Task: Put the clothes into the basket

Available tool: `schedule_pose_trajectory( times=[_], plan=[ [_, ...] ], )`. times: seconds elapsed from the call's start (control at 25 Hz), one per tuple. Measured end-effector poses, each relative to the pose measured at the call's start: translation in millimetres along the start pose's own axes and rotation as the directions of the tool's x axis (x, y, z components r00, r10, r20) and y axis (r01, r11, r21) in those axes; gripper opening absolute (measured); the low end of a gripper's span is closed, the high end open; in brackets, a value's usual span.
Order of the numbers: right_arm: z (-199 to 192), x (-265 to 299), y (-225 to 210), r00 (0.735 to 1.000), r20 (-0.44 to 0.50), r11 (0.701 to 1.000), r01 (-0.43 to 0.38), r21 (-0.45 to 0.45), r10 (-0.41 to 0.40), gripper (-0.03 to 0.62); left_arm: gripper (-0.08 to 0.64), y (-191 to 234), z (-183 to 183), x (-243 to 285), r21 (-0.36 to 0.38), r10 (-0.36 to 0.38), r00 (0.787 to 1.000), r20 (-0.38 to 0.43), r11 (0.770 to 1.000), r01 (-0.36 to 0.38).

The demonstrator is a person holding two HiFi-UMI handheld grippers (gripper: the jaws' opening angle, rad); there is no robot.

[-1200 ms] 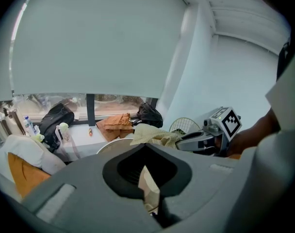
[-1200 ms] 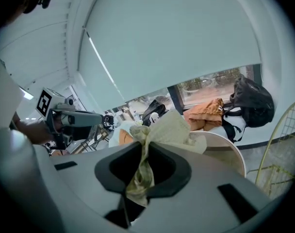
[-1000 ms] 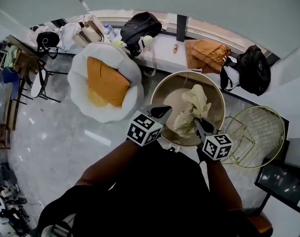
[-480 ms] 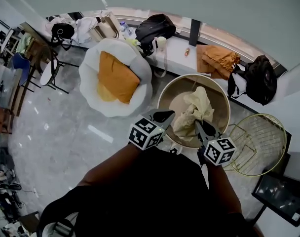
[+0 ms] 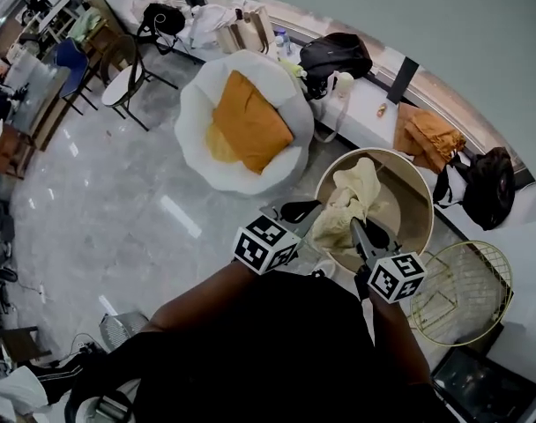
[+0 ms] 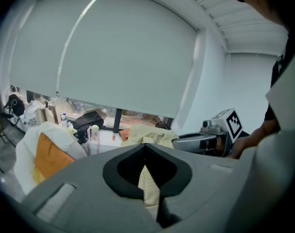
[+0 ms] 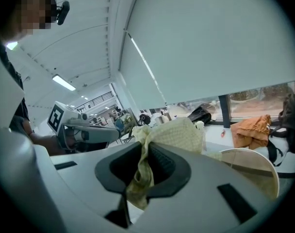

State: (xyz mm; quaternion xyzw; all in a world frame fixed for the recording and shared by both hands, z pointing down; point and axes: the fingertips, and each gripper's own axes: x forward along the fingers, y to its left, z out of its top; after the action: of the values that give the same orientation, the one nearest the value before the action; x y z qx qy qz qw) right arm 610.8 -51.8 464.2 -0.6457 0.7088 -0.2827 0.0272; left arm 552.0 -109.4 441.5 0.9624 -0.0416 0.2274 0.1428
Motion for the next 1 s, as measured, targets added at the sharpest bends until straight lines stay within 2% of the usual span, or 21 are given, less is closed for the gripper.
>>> schedule_pose_trajectory(
  times=[0.28,0.52,0.8,1.0],
  plan=[
    [-16.6,57.0,99.3,0.995,-0.044,0.994,-0.095,-0.045,0.093,0.058,0.000,50.9,-28.7,-96.1,-0.046,0.086,0.996,0.027,0.995,-0.085],
    [-28.9,91.6,178.5,0.980,-0.084,0.980,-0.188,-0.061,0.183,0.058,0.000,88.1,-50.5,-165.8,-0.098,0.153,0.986,0.073,0.985,-0.145],
    [-53.4,130.1,251.1,0.953,-0.152,0.954,-0.278,-0.108,0.260,0.058,0.000,121.9,-84.2,-241.2,-0.162,0.242,0.964,0.105,0.961,-0.224],
    [-77.9,161.2,303.9,0.916,-0.209,0.923,-0.370,-0.102,0.344,0.058,0.000,143.7,-111.5,-304.2,-0.210,0.345,0.932,0.113,0.925,-0.317]
  ],
)
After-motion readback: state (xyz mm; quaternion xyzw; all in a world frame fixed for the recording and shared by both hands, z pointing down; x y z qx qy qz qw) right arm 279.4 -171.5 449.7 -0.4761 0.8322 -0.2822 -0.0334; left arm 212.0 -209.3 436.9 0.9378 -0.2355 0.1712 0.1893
